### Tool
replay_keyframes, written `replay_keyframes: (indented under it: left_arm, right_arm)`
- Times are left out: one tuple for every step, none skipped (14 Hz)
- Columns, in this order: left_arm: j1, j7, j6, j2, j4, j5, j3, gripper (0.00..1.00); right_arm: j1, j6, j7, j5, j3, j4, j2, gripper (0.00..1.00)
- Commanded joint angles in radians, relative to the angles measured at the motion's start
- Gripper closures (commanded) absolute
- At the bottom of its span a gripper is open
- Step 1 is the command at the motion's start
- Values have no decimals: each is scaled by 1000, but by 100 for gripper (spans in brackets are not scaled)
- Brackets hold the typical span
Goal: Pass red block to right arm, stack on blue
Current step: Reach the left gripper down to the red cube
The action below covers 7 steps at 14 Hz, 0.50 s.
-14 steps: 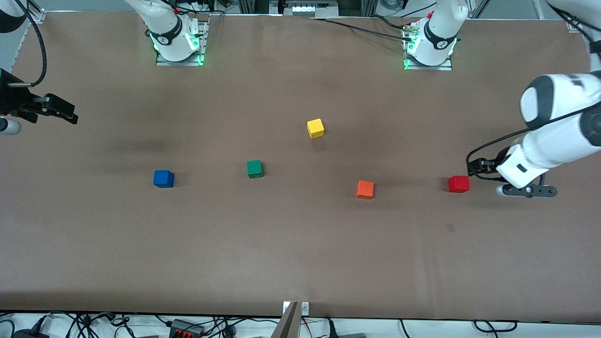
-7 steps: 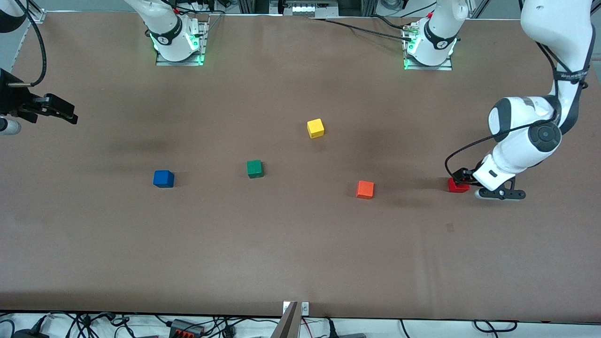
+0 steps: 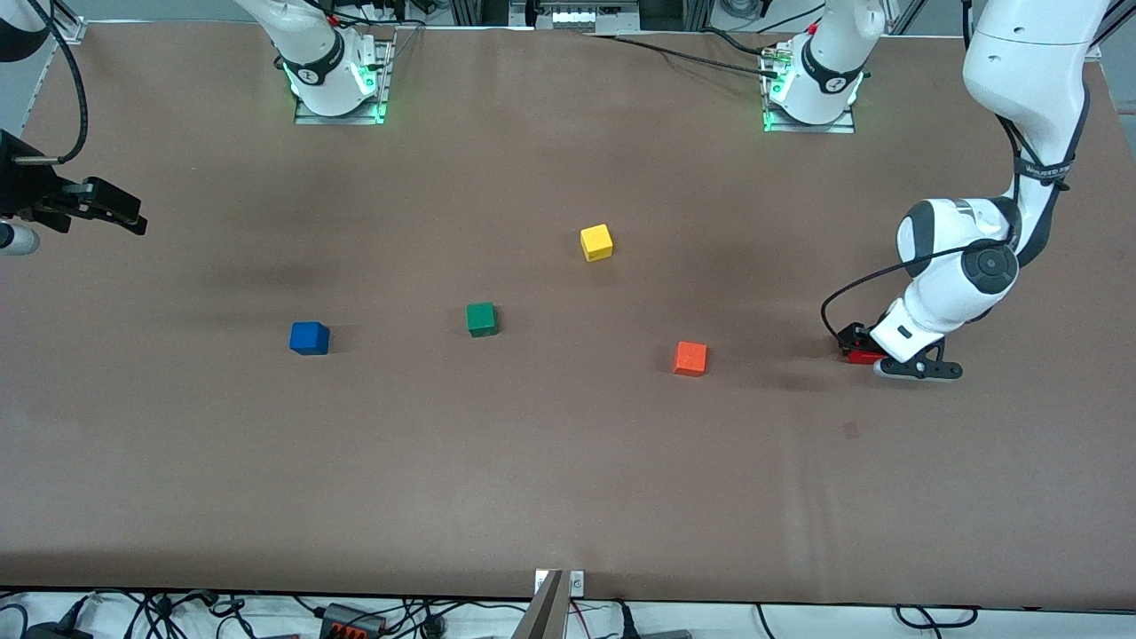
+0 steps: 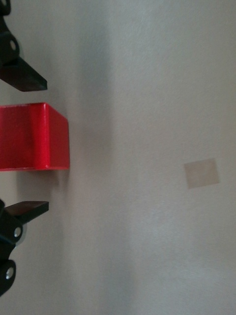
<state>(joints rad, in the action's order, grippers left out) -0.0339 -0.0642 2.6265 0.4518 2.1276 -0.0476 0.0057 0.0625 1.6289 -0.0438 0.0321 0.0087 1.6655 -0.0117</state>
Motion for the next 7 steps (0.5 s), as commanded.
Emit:
replay_keyframes:
  left_arm:
    - [-6, -14, 21, 11, 12, -20, -7, 18]
    - [-9, -14, 21, 15, 11, -20, -6, 20]
    - [-18, -14, 21, 16, 11, -20, -7, 23]
    - [-20, -14, 21, 18, 11, -20, -7, 28]
    - [-20, -12, 21, 25, 11, -20, -7, 38]
    - [-21, -14, 21, 25, 9, -20, -7, 49]
    - [-21, -14, 21, 25, 8, -20, -7, 62]
  right_arm:
    - [2, 0, 1, -9, 2, -12, -5, 0]
    - [3, 11, 1, -12, 2, -12, -8, 0]
    - [3, 14, 1, -12, 2, -12, -16, 0]
    - [3, 17, 1, -12, 2, -12, -17, 0]
    - [3, 17, -1, -9, 2, -12, -17, 0]
    - [2, 15, -1, -8, 2, -13, -16, 0]
    - [3, 15, 1, -9, 2, -13, -16, 0]
